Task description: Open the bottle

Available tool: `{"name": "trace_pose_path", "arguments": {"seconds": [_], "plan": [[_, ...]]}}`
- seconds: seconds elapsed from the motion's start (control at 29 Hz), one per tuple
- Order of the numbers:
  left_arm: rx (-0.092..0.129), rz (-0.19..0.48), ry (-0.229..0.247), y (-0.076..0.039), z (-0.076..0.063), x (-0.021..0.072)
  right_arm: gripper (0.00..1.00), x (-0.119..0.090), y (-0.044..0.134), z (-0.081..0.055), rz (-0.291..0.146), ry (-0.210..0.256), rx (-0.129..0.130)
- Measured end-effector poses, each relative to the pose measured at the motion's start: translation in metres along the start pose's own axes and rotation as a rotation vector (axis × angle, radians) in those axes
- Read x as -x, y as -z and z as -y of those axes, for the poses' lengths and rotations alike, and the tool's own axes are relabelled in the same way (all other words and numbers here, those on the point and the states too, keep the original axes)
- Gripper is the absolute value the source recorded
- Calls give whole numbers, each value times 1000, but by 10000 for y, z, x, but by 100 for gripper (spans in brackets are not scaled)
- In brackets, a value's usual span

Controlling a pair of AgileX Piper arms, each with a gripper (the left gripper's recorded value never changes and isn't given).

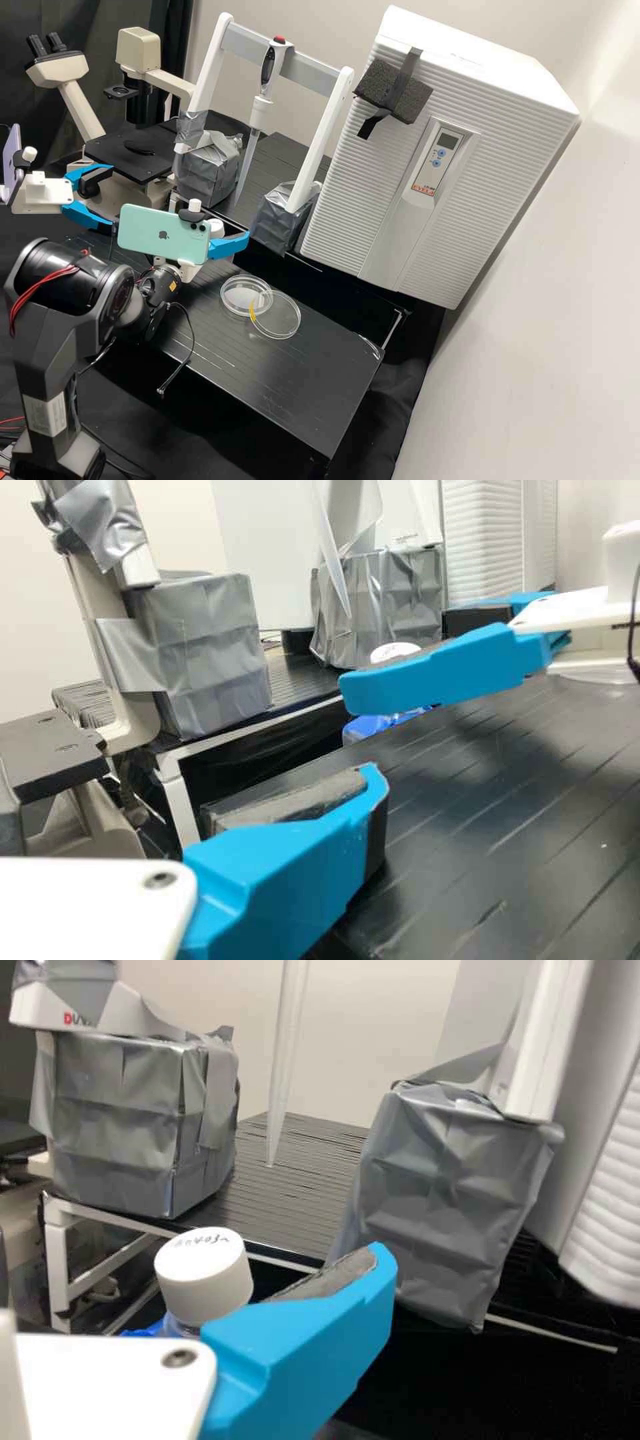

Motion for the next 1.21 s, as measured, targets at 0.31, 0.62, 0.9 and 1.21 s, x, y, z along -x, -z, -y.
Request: {"name": "trace_pose_path", "arguments": {"seconds": [0.31,0.62,0.9,1.21], "plan": [[0,0,0,0,0,0,0,-102,-31,13,15,4,13],[0,0,0,0,0,0,0,-128,-73,44,34,18,20],[0,0,0,0,0,0,0,-133,-87,27,39,12,20],[-8,2,-15,13,-41,-31,0,-133,-85,28,38,12,20]]}}
